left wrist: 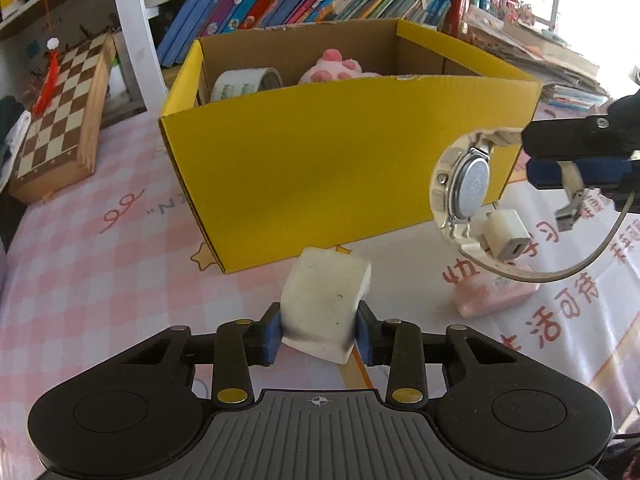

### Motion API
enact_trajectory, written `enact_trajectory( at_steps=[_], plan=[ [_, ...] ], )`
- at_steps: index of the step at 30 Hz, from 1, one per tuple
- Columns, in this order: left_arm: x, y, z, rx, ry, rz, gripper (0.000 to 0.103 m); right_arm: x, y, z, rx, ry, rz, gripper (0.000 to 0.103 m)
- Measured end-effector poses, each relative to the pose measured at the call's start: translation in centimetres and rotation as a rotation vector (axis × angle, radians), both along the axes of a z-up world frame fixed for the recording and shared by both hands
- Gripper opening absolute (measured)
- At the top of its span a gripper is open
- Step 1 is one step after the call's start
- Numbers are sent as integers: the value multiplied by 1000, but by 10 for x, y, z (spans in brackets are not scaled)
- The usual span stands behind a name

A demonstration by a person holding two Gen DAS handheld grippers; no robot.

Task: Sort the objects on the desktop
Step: 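Carry the white block with the left tool while the right tool carries the watch over the box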

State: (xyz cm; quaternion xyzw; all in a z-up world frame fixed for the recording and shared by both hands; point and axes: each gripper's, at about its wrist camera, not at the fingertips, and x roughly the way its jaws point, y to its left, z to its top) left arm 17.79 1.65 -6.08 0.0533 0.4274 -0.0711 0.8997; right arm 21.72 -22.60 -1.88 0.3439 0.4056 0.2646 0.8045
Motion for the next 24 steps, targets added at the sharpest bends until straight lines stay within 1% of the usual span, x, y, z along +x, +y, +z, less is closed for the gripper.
enact_trajectory(
  at_steps=[3,10,16,24],
  plan=[
    [-8,2,6,-13,-13,6,33,0,1,2,4,-2,2,19],
    [-21,5,23,-42,-52,16,31,-7,5,3,-32,-7,10,19],
    [-34,4,39,-59,-96,3,29,-14,8,1,-55,7,15,19],
    [-49,6,55,-78,-136,-9,29,-27,10,2,-44,8,26,19]
  ],
)
